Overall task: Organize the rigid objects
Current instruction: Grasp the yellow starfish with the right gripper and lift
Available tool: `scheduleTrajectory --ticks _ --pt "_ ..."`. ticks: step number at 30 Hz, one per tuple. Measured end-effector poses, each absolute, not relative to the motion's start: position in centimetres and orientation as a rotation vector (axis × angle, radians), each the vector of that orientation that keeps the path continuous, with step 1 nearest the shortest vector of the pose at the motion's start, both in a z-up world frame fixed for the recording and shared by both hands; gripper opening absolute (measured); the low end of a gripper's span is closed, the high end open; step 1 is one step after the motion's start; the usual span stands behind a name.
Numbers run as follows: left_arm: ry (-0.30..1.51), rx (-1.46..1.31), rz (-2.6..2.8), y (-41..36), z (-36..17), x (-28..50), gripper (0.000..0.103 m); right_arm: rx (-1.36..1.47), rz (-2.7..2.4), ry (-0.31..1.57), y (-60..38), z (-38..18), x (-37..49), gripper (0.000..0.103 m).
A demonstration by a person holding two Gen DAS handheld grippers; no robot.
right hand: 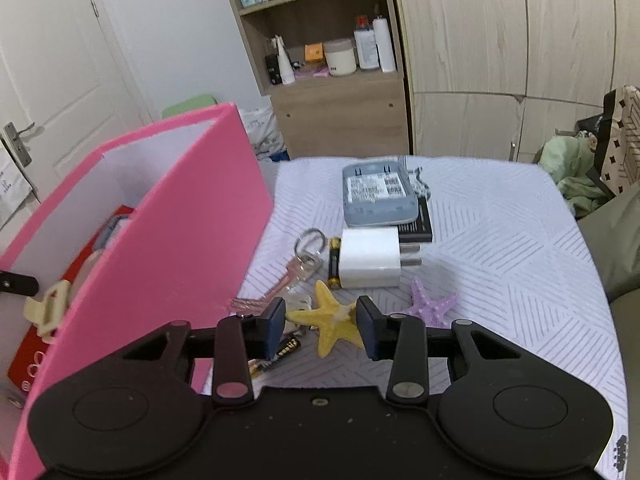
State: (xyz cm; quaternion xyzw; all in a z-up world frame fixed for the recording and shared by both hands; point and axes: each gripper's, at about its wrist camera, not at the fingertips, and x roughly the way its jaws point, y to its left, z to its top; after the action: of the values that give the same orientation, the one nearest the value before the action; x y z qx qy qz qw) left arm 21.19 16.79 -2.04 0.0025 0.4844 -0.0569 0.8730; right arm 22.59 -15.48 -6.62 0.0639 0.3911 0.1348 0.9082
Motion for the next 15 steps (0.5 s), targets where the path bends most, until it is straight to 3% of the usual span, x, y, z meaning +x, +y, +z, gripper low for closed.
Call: scheduleTrajectory --ticks 10,15 --pt "1.005 -0.014 -0.117 16.9 -2.0 21.1 0.009 0.077 0.537 0.648 -12.6 1.2 19.8 0.044" --pt "1.001 -0.017 -0.122 17.0 -2.0 21.1 0.010 0.037 0.740 0.710 -8.7 2.7 20.5 0.044"
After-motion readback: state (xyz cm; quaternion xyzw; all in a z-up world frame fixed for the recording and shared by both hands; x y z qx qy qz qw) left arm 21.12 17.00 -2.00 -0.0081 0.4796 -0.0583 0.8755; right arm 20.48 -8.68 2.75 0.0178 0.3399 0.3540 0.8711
